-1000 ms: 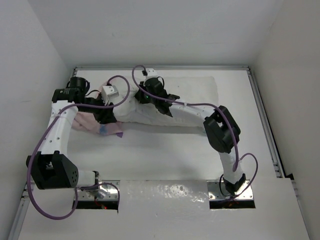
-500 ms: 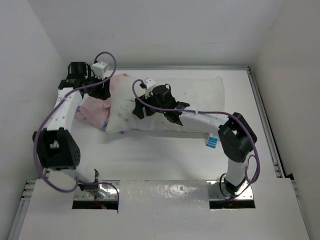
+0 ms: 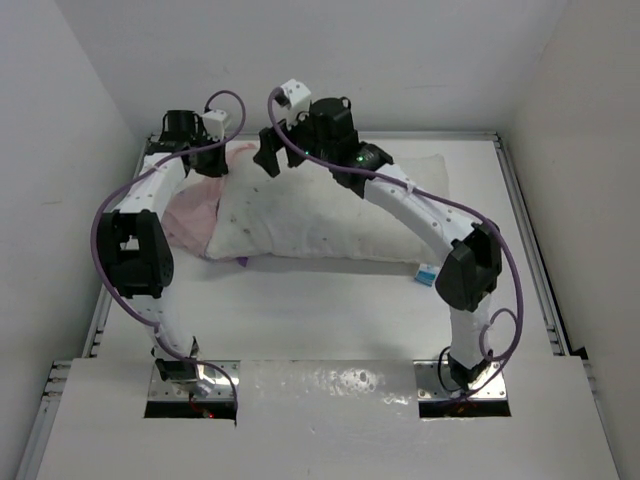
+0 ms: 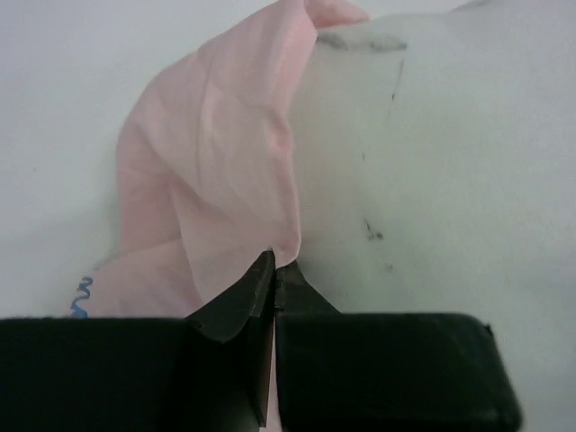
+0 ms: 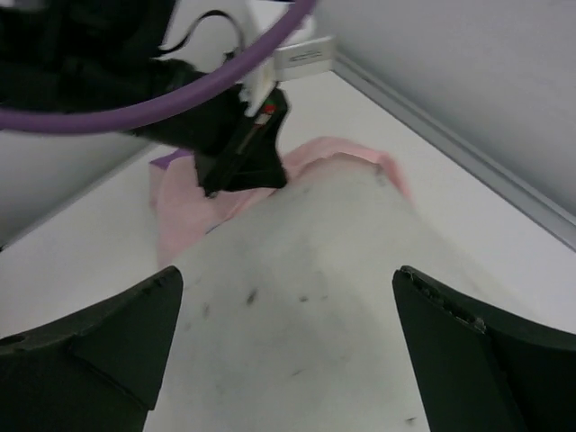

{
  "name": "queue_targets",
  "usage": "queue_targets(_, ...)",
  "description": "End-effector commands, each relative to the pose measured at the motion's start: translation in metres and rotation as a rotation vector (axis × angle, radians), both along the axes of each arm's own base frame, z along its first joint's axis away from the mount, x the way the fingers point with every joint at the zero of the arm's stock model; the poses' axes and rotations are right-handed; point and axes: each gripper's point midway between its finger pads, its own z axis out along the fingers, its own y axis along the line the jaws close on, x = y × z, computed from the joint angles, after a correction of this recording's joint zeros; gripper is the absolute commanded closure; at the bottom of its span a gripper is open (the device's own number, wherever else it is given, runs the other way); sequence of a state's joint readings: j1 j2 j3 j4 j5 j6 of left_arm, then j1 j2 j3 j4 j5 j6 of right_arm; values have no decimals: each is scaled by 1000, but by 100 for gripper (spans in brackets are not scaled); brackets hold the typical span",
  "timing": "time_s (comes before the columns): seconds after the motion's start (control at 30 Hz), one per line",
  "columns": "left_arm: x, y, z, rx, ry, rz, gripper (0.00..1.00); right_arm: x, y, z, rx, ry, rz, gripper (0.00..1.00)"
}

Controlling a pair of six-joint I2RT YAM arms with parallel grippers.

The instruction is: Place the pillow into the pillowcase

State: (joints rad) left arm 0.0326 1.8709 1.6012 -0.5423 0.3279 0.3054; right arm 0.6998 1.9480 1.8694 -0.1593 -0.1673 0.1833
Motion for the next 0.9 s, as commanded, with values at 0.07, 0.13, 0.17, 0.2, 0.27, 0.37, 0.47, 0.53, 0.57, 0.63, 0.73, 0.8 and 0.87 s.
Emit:
queue_targets(0.07,15,-5,27,2,-103,-25,100,59,-12,-45,-40,46,-101,1)
queue_targets(0.13,19,-6,42,-1,-140,-22,100,78,-5,-61,-14,58,-131,1)
queue_targets(0.17,20,-6,48,-5,-149,-19,100,83,-2,-68,-6,63,-133,1)
queue_targets(0.2,22,-6,55,-9,-156,-19,100,90,7,-83,4,71,-124,1)
queue_targets(0.27,25,-11,76,-24,-181,-40,100,93,17,-96,27,104,-105,1)
queue_targets(0.37,22,-24,95,-55,-193,-102,100,87,25,-141,-5,190,-62,2)
queue_targets(0.47,11,-42,98,-64,-178,-182,100,65,20,-177,-61,277,-21,23)
queue_targets(0.53,3,-61,94,-53,-172,-267,100,49,24,-165,-43,285,48,48)
queue_targets(0.57,-1,-65,92,-49,-161,-280,100,41,27,-158,-29,285,76,75)
queue_targets(0.63,-4,-70,88,-50,-151,-300,100,20,33,-136,2,257,137,92)
queue_targets(0.73,-3,-67,91,-31,-161,-283,100,-9,45,-112,41,167,206,100)
queue_targets(0.8,-2,-66,97,-18,-178,-283,100,-34,51,-79,101,76,256,100)
queue_targets(0.87,-4,-67,102,-20,-186,-295,100,-49,53,-61,142,25,280,100)
